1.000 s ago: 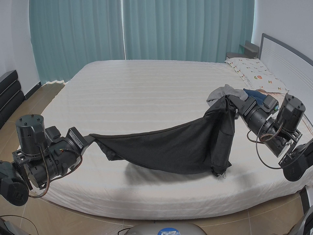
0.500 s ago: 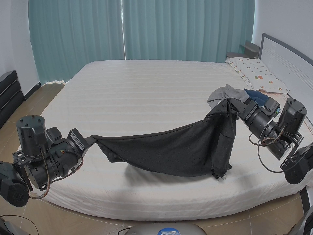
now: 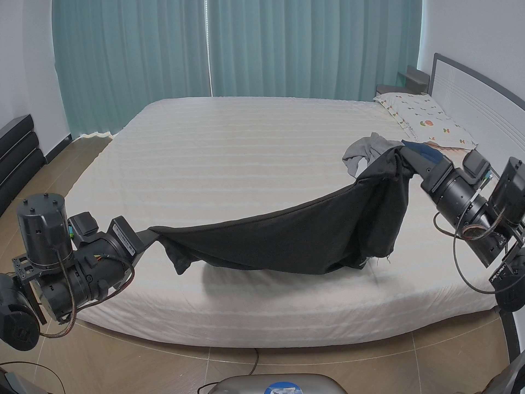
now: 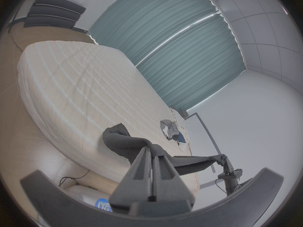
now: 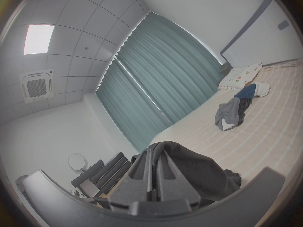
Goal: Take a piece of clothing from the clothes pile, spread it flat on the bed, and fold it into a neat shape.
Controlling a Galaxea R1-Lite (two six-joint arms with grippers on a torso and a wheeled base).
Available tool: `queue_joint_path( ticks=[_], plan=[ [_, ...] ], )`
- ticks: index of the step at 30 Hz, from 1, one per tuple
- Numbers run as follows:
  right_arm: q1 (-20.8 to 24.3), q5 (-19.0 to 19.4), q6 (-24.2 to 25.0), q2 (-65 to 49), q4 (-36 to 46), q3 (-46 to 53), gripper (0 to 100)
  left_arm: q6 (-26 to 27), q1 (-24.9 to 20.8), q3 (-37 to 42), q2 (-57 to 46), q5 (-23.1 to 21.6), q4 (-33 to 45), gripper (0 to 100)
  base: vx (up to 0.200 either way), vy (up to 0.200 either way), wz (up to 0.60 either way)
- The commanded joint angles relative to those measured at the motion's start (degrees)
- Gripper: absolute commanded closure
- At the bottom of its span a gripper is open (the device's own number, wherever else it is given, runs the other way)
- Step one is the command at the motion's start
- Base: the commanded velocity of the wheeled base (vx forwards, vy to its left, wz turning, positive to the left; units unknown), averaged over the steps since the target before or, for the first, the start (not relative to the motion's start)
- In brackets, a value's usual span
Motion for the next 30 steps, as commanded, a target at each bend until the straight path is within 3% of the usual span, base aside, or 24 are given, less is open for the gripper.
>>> queue_joint_path(
  ticks=[1,6,11,21,27,30],
  plan=[
    [-0.33,0.07,-1.25,-9.13,3.70,-3.58,100,1.45,-1.19,-2.54,-7.93,0.13,4.30,100,0.000,0.000,0.00],
    [-0.42,-0.02,-1.78,-18.36,22.68,-14.83,100,1.54,-1.37,-13.35,-11.88,0.22,15.37,100,0.000,0.000,0.00],
    [-3.06,-0.55,-1.60,-18.71,36.75,-27.66,100,1.62,-1.01,-25.39,-9.69,0.13,25.65,100,0.000,0.000,0.00],
    [-8.95,-4.24,-1.42,-2.36,46.06,-55.52,100,1.36,2.15,-41.12,3.15,0.04,32.07,100,0.000,0.000,0.00],
    [-9.12,-4.42,-1.07,5.46,46.59,-55.96,100,1.18,4.52,-45.08,10.09,-0.48,31.46,100,0.100,0.000,0.00],
    [-10.70,-4.50,-0.98,11.35,41.93,-55.96,100,1.36,5.23,-48.15,14.31,-0.48,31.63,100,0.200,0.000,0.00]
  ],
)
